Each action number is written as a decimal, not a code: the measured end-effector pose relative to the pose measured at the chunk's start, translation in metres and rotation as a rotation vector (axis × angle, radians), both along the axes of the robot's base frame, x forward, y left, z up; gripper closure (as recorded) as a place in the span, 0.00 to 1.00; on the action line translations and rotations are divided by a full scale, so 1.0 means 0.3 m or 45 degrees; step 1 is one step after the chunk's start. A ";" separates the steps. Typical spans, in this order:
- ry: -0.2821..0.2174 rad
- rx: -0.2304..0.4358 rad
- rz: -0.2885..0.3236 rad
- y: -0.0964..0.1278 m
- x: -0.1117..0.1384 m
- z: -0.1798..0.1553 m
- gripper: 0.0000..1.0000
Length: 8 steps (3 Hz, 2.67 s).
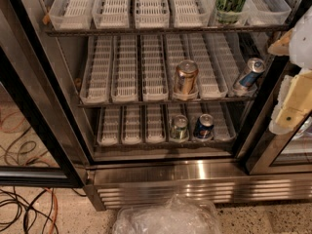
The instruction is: Pick green can from bottom shelf of fridge
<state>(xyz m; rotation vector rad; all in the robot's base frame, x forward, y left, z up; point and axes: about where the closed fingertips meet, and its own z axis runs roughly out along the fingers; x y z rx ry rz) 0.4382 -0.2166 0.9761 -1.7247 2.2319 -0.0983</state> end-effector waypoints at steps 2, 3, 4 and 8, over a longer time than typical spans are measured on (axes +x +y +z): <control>-0.052 0.026 -0.010 0.030 0.004 -0.027 0.00; -0.092 0.077 -0.015 0.071 0.011 -0.071 0.00; -0.119 0.184 -0.021 0.120 0.026 -0.134 0.00; -0.194 0.412 -0.081 0.236 0.061 -0.253 0.00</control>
Offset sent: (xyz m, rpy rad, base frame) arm 0.0040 0.0127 -0.0177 0.0294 -0.0650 -0.0172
